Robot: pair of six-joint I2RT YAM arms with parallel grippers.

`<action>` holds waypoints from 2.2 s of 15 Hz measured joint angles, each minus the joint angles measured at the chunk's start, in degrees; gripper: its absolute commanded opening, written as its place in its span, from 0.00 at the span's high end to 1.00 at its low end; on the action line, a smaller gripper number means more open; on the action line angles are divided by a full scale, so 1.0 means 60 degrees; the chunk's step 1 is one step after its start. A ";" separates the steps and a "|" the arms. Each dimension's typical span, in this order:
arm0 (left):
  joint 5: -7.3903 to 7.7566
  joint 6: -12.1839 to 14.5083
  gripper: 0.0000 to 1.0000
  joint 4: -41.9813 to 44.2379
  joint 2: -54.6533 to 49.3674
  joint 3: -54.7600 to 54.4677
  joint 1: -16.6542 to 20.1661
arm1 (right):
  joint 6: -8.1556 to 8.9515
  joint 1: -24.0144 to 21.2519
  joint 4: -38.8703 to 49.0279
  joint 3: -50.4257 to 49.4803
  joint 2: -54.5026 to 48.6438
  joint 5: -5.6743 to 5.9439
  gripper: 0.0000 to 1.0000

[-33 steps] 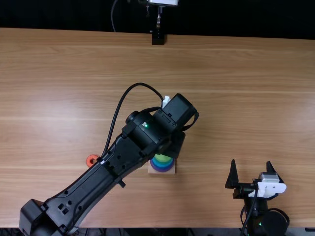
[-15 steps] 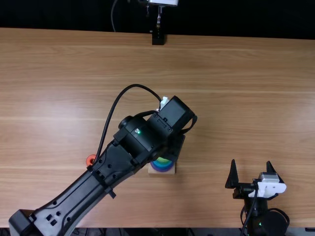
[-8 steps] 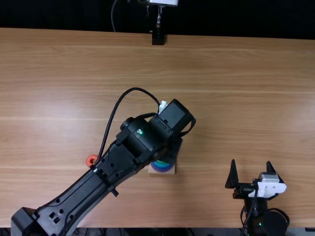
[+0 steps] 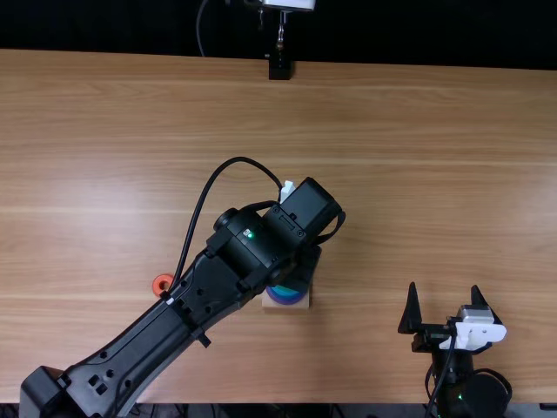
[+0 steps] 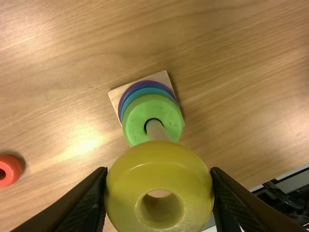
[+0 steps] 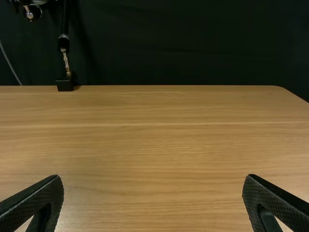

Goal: Build the Hanoi tower: stack the rings onto the peg from bottom to top in this color order: purple, dark blue, light blue, dark green, light green, yellow, orange.

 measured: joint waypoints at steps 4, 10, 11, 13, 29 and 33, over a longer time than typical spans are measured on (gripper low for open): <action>0.0000 0.0004 1.00 0.0076 0.0084 0.0004 0.0000 | 0.0000 0.0000 0.0004 0.0000 0.0000 -0.0004 0.00; -0.0007 0.0000 1.00 0.0109 0.0419 0.0229 0.0000 | 0.0004 0.0000 0.0000 0.0000 0.0004 0.0000 0.00; 0.0000 0.0007 1.00 0.0102 0.0495 0.0240 0.0000 | 0.0004 0.0000 0.0004 0.0000 0.0000 -0.0004 0.00; -0.0004 0.0004 1.00 0.0076 0.0597 0.0437 0.0000 | 0.0004 0.0000 0.0004 0.0000 0.0000 -0.0004 0.00; 0.0029 0.0015 0.00 0.0601 -0.0306 0.0605 0.1730 | 0.0004 0.0000 0.0004 0.0000 0.0000 -0.0004 0.00; -0.0022 0.0528 0.00 0.1494 -0.2616 -0.0958 0.3515 | 0.0004 0.0000 0.0011 0.0000 0.0000 0.0000 0.00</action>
